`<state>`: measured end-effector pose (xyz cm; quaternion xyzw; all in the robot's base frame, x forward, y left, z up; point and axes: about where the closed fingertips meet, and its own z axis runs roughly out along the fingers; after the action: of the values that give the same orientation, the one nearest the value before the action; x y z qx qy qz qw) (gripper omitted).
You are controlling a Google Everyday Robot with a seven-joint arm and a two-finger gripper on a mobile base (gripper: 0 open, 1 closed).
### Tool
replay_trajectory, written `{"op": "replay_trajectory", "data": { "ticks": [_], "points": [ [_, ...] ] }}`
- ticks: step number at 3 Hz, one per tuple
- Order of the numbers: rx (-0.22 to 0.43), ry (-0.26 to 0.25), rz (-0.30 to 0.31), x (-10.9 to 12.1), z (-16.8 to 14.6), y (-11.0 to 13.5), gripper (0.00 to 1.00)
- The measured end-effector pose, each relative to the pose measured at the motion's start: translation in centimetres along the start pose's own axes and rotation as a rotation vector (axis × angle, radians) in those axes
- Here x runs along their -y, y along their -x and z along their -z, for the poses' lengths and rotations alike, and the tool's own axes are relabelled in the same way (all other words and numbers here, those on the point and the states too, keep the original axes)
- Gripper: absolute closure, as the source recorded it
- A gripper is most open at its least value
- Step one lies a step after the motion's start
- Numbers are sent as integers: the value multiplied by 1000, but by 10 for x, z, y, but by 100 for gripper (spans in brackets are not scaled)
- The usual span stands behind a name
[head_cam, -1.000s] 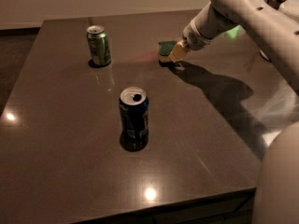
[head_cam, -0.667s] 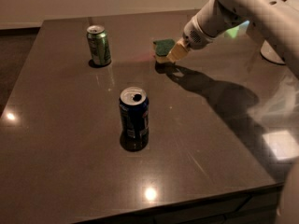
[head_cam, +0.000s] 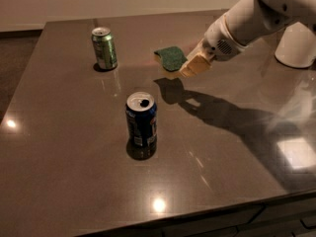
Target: Move sponge near pepsi can
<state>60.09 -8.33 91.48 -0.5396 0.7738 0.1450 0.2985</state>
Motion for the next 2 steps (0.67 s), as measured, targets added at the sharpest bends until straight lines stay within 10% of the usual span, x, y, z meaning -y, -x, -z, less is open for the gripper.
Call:
{"op": "replay_trajectory", "data": {
  "ticks": [2],
  "points": [
    [22, 169, 177, -74, 7, -17, 100]
  ]
}}
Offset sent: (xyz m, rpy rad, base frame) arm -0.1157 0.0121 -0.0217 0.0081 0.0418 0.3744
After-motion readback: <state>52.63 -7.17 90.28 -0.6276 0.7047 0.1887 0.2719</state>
